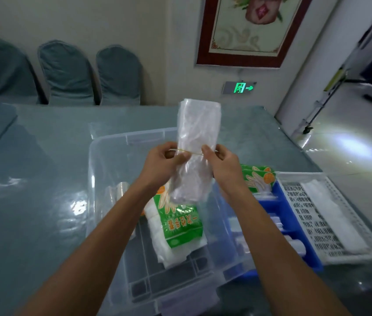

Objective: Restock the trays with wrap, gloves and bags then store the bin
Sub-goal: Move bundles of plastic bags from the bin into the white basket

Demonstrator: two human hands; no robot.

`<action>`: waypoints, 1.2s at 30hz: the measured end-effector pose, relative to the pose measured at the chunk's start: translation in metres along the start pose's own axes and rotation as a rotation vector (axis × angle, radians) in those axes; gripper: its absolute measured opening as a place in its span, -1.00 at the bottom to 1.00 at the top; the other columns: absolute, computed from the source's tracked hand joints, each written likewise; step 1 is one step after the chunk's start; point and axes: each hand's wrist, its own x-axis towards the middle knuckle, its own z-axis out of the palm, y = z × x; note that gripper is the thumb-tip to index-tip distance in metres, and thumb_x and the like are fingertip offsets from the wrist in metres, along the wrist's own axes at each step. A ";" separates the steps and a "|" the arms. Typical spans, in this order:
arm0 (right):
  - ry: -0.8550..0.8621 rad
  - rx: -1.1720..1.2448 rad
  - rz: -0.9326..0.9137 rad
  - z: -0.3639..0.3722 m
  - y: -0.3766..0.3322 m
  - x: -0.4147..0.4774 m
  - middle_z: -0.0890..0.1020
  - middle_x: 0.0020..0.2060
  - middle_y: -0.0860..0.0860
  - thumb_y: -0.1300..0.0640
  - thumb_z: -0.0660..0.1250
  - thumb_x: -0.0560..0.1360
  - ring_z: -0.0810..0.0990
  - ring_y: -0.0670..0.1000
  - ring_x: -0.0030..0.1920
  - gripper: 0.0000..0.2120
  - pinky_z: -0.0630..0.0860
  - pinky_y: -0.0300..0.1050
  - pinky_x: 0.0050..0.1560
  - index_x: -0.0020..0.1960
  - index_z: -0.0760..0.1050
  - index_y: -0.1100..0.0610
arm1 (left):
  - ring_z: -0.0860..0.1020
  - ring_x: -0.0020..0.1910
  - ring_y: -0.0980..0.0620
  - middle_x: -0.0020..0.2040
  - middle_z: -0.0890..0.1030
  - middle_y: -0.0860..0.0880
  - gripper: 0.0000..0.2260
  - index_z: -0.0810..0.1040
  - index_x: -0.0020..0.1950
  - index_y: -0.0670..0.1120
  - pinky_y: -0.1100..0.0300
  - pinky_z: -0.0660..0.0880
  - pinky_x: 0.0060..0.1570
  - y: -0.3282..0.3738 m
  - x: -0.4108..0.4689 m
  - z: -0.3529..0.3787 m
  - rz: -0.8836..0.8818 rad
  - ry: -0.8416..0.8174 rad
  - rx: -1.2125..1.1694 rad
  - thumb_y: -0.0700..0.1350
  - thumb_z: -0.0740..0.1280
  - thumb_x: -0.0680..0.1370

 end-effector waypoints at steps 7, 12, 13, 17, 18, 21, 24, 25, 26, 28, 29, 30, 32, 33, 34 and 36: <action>0.132 -0.008 -0.037 -0.088 -0.023 0.014 0.74 -0.12 0.03 0.04 0.42 0.53 0.72 0.08 -0.07 -0.88 0.67 0.10 0.02 -0.02 0.65 0.08 | 0.56 -0.32 0.08 -0.26 0.63 -0.07 -0.94 0.67 -0.14 -0.09 0.21 0.54 -0.33 0.029 0.022 0.083 0.034 -0.193 0.130 -0.12 0.50 0.49; 0.150 -0.086 -0.017 -0.160 -0.016 0.023 0.71 -0.10 0.03 -0.01 0.36 0.56 0.69 0.08 -0.06 -0.84 0.66 0.10 -0.01 0.01 0.62 0.07 | 0.62 -0.30 -0.03 -0.18 0.66 -0.32 -0.74 0.64 -0.07 -0.32 0.08 0.64 -0.26 0.026 0.033 0.162 -0.040 -0.261 0.166 -0.11 0.52 0.47; 0.149 -0.099 -0.017 -0.175 -0.014 0.026 0.70 -0.09 0.02 -0.01 0.35 0.56 0.69 0.06 -0.07 -0.85 0.66 0.07 -0.03 0.03 0.60 0.06 | 0.62 -0.29 -0.05 -0.16 0.65 -0.34 -0.70 0.63 -0.06 -0.35 0.09 0.64 -0.26 0.023 0.034 0.179 -0.056 -0.265 0.169 -0.10 0.52 0.46; 0.113 -0.112 0.002 -0.235 -0.001 0.038 0.68 -0.06 0.00 0.02 0.35 0.57 0.68 -0.03 -0.09 -0.87 0.63 -0.13 -0.18 0.08 0.55 0.02 | 0.58 -0.37 0.04 -0.32 0.60 -0.14 -0.71 0.59 -0.13 -0.38 0.25 0.55 -0.38 0.011 0.034 0.244 -0.108 -0.248 0.205 -0.13 0.52 0.47; 0.100 -0.123 0.007 -0.248 0.004 0.043 0.68 -0.06 0.00 0.02 0.36 0.56 0.68 -0.05 -0.11 -0.89 0.62 -0.18 -0.21 0.06 0.55 0.01 | 0.58 -0.40 0.06 -0.36 0.60 -0.08 -0.76 0.60 -0.18 -0.33 0.25 0.54 -0.39 0.006 0.034 0.258 -0.120 -0.249 0.212 -0.15 0.51 0.48; 0.058 -0.141 0.035 -0.280 0.025 0.057 0.69 -0.08 -0.02 0.04 0.40 0.54 0.68 -0.05 -0.11 -0.92 0.64 -0.14 -0.14 0.01 0.55 -0.01 | 0.61 -0.39 0.09 -0.37 0.63 -0.01 -0.88 0.63 -0.20 -0.19 0.21 0.59 -0.37 -0.008 0.030 0.290 -0.163 -0.240 0.213 -0.18 0.49 0.50; -0.005 -0.169 0.092 -0.300 0.050 0.068 0.69 -0.12 -0.05 0.07 0.41 0.53 0.69 -0.03 -0.13 -0.90 0.62 -0.14 -0.15 0.03 0.57 0.03 | 0.65 -0.29 -0.03 -0.23 0.69 -0.16 -0.85 0.66 -0.06 -0.26 0.08 0.66 -0.26 -0.034 0.024 0.312 -0.225 -0.185 0.245 -0.17 0.49 0.50; -0.029 -0.189 0.109 -0.304 0.059 0.070 0.69 -0.12 -0.05 0.08 0.41 0.53 0.69 -0.02 -0.13 -0.88 0.61 -0.14 -0.16 0.05 0.58 0.06 | 0.67 -0.24 -0.10 -0.18 0.70 -0.21 -0.81 0.66 -0.05 -0.28 -0.02 0.67 -0.19 -0.044 0.021 0.315 -0.237 -0.164 0.263 -0.15 0.50 0.49; -0.055 -0.207 0.123 -0.307 0.068 0.073 0.70 -0.12 -0.04 0.10 0.41 0.52 0.68 -0.02 -0.13 -0.86 0.59 -0.15 -0.18 0.06 0.59 0.08 | 0.68 -0.19 -0.16 -0.16 0.70 -0.24 -0.78 0.67 -0.06 -0.27 -0.11 0.66 -0.13 -0.054 0.018 0.318 -0.248 -0.143 0.282 -0.11 0.51 0.47; -0.110 -0.240 0.152 -0.312 0.086 0.077 0.69 -0.12 -0.03 0.14 0.42 0.52 0.67 -0.02 -0.14 -0.85 0.53 -0.21 -0.22 0.08 0.59 0.12 | 0.69 -0.20 -0.12 -0.20 0.71 -0.16 -0.78 0.68 -0.11 -0.21 -0.14 0.65 -0.11 -0.078 0.013 0.322 -0.276 -0.116 0.303 -0.05 0.53 0.44; -0.126 -0.259 0.149 -0.313 0.092 0.077 0.68 -0.13 -0.03 0.17 0.41 0.52 0.66 -0.02 -0.15 -0.85 0.51 -0.23 -0.23 0.08 0.59 0.13 | 0.67 -0.26 0.01 -0.25 0.70 -0.07 -0.82 0.68 -0.13 -0.18 -0.07 0.65 -0.15 -0.085 0.008 0.322 -0.276 -0.122 0.313 -0.06 0.52 0.46; -0.144 -0.289 0.142 -0.315 0.099 0.078 0.68 -0.13 -0.03 0.19 0.41 0.51 0.65 -0.03 -0.15 -0.85 0.49 -0.24 -0.23 0.08 0.58 0.13 | 0.63 -0.30 0.14 -0.28 0.69 0.03 -0.86 0.69 -0.12 -0.14 0.08 0.62 -0.21 -0.092 0.003 0.324 -0.281 -0.136 0.305 -0.07 0.50 0.49; -0.188 -0.371 0.110 -0.319 0.111 0.083 0.65 -0.14 -0.05 0.20 0.42 0.50 0.62 -0.07 -0.17 -0.83 0.43 -0.31 -0.25 0.09 0.57 0.12 | 0.63 -0.25 0.24 -0.20 0.70 0.10 -0.85 0.68 0.03 -0.13 0.36 0.51 -0.23 -0.106 -0.007 0.329 -0.330 -0.184 0.233 -0.08 0.43 0.56; -0.213 -0.419 0.097 -0.321 0.117 0.085 0.63 -0.15 -0.08 0.20 0.41 0.50 0.59 -0.10 -0.18 -0.83 0.40 -0.36 -0.27 0.09 0.56 0.10 | 0.65 -0.16 0.22 -0.12 0.71 0.09 -0.81 0.68 0.10 -0.13 0.39 0.50 -0.19 -0.113 -0.012 0.329 -0.355 -0.205 0.213 -0.05 0.39 0.58; -0.237 -0.472 0.082 -0.322 0.122 0.087 0.61 -0.16 -0.10 0.19 0.41 0.51 0.56 -0.14 -0.19 -0.83 0.37 -0.37 -0.28 0.09 0.55 0.09 | 0.66 -0.05 0.17 -0.05 0.71 0.07 -0.76 0.67 0.15 -0.12 0.38 0.50 -0.12 -0.124 -0.015 0.327 -0.369 -0.211 0.242 -0.02 0.36 0.60; -0.281 -0.570 0.043 -0.324 0.132 0.093 0.58 -0.15 -0.10 0.16 0.40 0.52 0.53 -0.14 -0.19 -0.83 0.34 -0.35 -0.26 0.11 0.54 0.09 | 0.62 0.14 0.09 0.13 0.68 0.04 -0.70 0.63 0.26 -0.08 0.24 0.51 0.10 -0.152 -0.017 0.320 -0.358 -0.232 0.461 0.03 0.31 0.62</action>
